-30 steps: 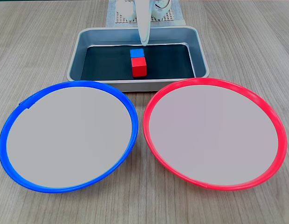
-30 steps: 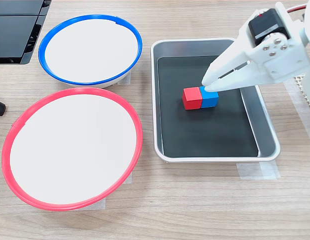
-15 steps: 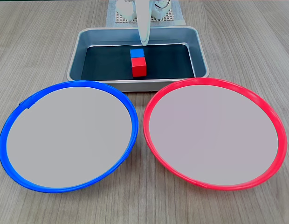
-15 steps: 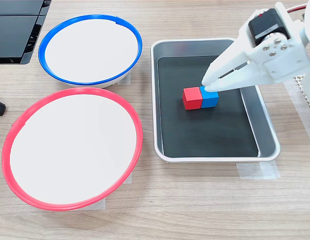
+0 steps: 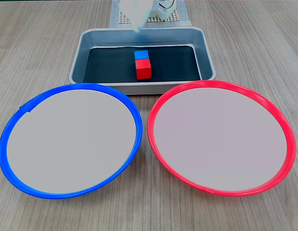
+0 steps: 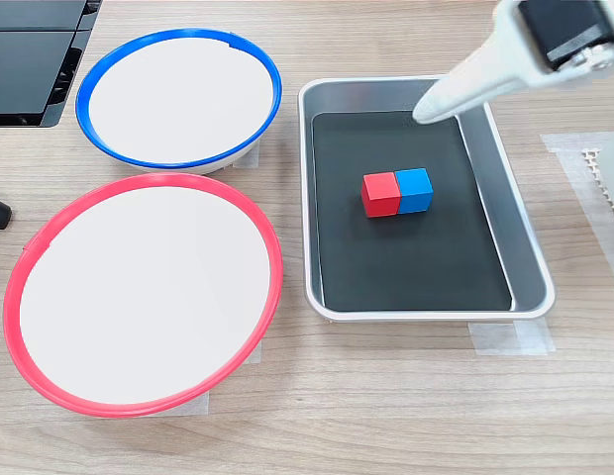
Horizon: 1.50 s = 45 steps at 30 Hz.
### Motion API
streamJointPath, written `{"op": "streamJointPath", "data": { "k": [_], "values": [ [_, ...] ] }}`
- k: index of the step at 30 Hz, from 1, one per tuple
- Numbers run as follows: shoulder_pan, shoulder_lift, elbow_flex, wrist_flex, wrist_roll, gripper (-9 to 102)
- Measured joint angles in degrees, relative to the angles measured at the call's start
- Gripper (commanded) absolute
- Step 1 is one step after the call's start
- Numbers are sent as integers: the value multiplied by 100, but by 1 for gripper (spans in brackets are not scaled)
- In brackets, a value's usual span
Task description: Move two blocks tray to matching dishes
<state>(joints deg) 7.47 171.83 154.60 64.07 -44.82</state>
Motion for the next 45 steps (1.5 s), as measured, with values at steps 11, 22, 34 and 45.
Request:
{"op": "streamJointPath", "data": {
  "k": [11, 22, 34, 45],
  "values": [
    [562, -4228, -2900, 1582, -4975, 21],
    [369, -6952, -3375, 123, -6469, 26],
    [132, -7260, -3586, 984, -6363, 23],
    [97, -7269, -2979, 105, -6337, 21]
  ]
}}
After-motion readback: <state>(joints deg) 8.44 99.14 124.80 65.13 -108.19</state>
